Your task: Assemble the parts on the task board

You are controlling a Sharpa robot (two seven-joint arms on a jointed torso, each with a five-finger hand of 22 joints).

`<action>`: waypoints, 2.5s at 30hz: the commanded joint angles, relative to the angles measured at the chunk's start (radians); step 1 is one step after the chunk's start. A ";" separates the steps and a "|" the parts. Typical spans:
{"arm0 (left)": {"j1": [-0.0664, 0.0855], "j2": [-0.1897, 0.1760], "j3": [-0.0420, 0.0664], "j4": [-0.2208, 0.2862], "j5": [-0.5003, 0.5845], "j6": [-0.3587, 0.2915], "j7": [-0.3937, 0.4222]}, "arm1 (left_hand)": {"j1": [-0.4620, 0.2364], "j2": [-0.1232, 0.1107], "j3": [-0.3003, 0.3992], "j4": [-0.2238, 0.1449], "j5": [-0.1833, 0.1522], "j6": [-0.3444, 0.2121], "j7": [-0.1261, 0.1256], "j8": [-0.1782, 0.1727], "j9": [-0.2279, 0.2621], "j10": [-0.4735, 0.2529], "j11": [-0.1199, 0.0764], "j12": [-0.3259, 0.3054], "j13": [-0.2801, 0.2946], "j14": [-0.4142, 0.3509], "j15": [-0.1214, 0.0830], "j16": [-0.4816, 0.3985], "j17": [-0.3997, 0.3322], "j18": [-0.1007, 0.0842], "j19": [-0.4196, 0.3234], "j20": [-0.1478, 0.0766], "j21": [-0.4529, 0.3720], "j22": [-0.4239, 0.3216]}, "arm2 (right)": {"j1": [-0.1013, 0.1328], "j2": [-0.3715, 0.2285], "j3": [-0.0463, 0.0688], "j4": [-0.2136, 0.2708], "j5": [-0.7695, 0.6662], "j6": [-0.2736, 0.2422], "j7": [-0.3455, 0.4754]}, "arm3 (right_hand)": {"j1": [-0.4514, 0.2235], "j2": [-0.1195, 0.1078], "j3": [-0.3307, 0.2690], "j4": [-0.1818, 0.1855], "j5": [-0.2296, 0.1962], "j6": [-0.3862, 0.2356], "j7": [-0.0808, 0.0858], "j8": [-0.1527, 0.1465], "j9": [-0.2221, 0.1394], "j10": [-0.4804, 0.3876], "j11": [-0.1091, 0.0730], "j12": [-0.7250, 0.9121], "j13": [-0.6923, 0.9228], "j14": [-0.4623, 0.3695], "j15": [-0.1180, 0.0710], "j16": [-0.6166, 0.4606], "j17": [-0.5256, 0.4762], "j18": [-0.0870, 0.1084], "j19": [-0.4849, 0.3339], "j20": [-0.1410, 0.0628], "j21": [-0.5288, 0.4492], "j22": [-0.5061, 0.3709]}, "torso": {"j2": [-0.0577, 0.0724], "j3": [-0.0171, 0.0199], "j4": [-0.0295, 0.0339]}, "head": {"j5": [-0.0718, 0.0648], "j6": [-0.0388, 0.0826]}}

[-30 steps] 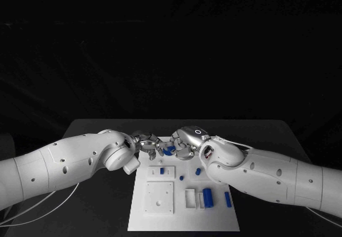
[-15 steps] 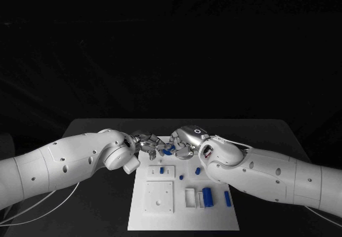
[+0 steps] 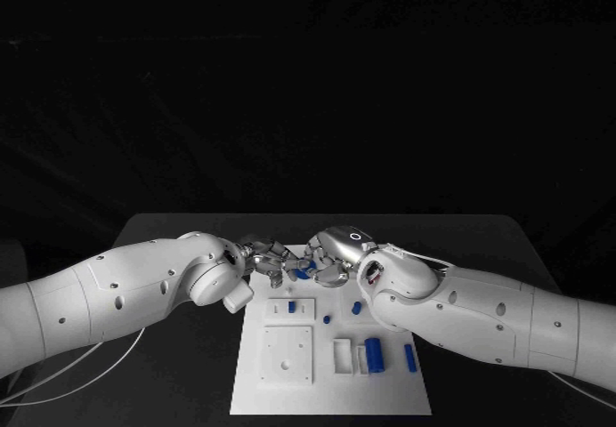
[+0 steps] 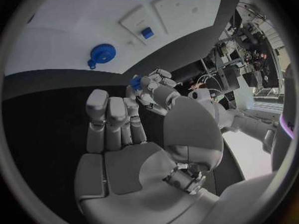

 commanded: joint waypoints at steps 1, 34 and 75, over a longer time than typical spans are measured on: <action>0.001 0.003 0.000 0.000 0.014 0.022 0.015 | 0.011 0.004 -0.008 -0.001 0.005 0.007 -0.001 0.005 -0.001 0.007 0.000 -0.004 0.001 -0.001 -0.009 -0.005 0.001 0.011 0.000 -0.051 -0.006 0.002 | 0.000 0.001 0.000 0.002 -0.002 0.000 0.005 | 0.001 -0.012 0.004 0.001 0.002 0.012 0.008 0.004 0.001 0.005 0.001 -0.006 -0.001 -0.001 -0.008 -0.006 0.000 0.062 -0.001 -0.007 0.001 0.011 | 0.000 0.0004 -0.0002 | 0.000 -0.001; -0.001 0.007 -0.001 -0.013 0.120 -0.012 0.034 | 0.242 0.069 0.034 0.009 -0.033 0.145 -0.046 0.073 0.056 0.128 -0.037 -0.064 -0.004 -0.001 -0.042 -0.016 0.019 -0.018 -0.005 -0.066 -0.038 0.014 | 0.000 0.009 0.000 -0.024 0.054 -0.009 0.018 | -0.009 -0.086 0.008 0.032 -0.001 -0.121 0.046 -0.066 -0.026 -0.029 0.037 -0.034 -0.010 -0.022 0.023 -0.026 -0.005 0.062 -0.018 -0.010 -0.023 0.003 | -0.001 0.0001 -0.0004 | 0.004 -0.004; -0.001 -0.001 -0.020 -0.003 0.085 -0.025 0.039 | -0.610 0.022 0.808 -0.567 0.000 0.193 -0.066 0.059 0.220 0.162 -0.056 -0.034 0.097 0.022 -0.061 0.056 0.046 -0.030 0.029 -0.104 0.054 0.028 | 0.000 -0.029 0.000 -0.002 0.220 -0.050 0.106 | 0.011 -0.088 -0.028 0.071 0.000 -0.130 0.056 -0.049 -0.012 -0.046 0.046 -0.030 -0.025 -0.036 0.033 -0.030 -0.002 0.062 -0.026 -0.009 -0.038 0.006 | -0.001 0.0008 -0.0005 | 0.007 -0.003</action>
